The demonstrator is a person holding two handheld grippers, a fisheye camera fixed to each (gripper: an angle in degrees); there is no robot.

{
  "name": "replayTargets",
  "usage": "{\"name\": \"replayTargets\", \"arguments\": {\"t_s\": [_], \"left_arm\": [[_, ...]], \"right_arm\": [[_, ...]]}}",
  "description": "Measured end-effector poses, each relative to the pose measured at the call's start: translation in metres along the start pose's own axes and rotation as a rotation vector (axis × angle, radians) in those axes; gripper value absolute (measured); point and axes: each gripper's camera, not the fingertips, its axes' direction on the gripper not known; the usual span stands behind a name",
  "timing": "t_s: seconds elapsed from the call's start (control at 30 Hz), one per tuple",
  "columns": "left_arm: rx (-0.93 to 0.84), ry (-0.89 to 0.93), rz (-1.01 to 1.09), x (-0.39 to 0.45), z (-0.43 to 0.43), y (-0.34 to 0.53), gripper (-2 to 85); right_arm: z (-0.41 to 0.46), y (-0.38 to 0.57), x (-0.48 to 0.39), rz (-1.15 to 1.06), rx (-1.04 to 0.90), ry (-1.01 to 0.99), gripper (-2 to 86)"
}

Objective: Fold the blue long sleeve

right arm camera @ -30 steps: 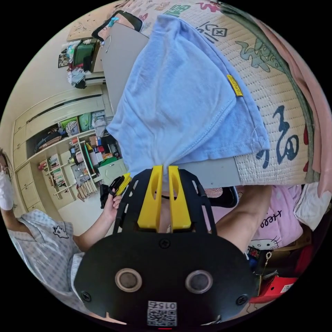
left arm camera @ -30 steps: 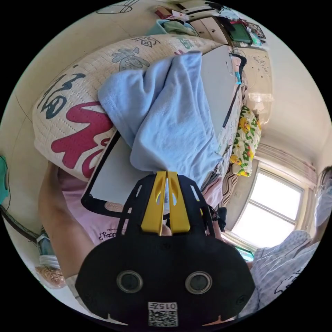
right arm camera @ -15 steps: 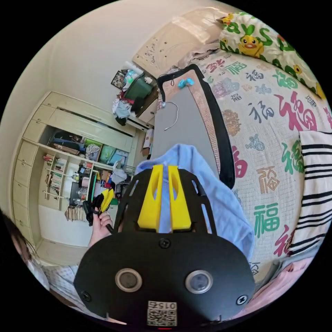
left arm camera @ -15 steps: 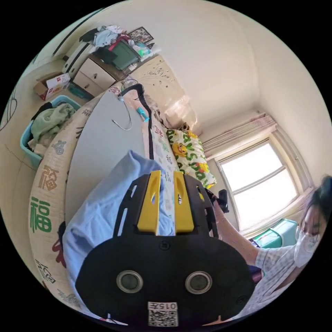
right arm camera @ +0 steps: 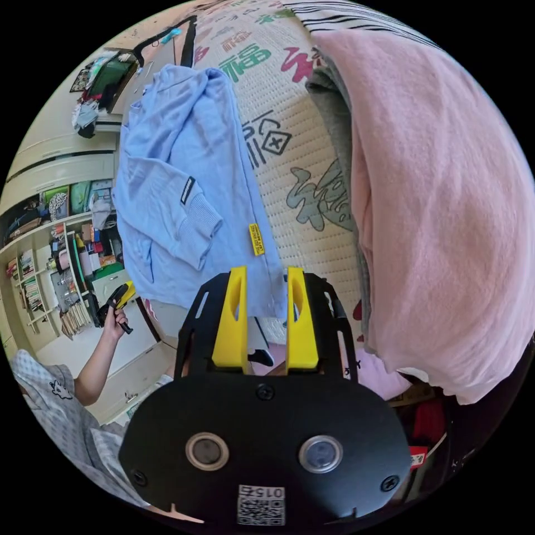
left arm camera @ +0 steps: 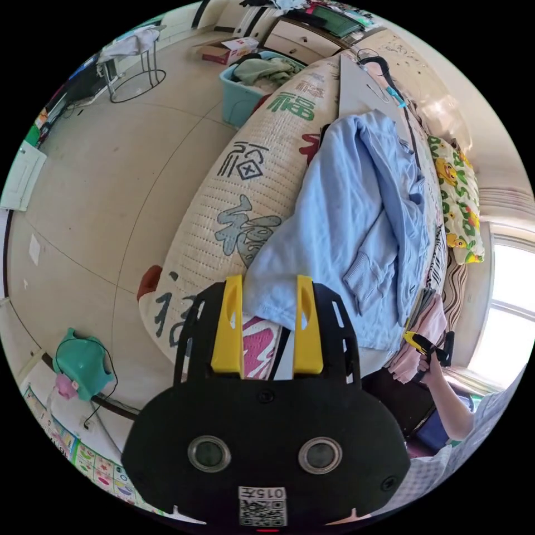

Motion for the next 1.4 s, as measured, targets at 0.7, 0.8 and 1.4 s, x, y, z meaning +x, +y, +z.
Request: {"name": "replayTargets", "arguments": {"t_s": [0.7, 0.8, 1.4], "left_arm": [[-0.414, 0.022, 0.610, 0.072, -0.012, -0.121, 10.8], [-0.440, 0.042, 0.692, 0.073, -0.019, -0.126, 9.9], [0.280, 0.229, 0.789, -0.033, -0.099, 0.036, -0.2]], "right_arm": [[-0.012, -0.090, 0.032, -0.572, -0.711, 0.002, 4.6], [-0.004, -0.092, 0.024, -0.711, -0.843, 0.004, 2.1], [-0.028, 0.133, 0.132, -0.742, 0.196, -0.078, 6.4]]}}
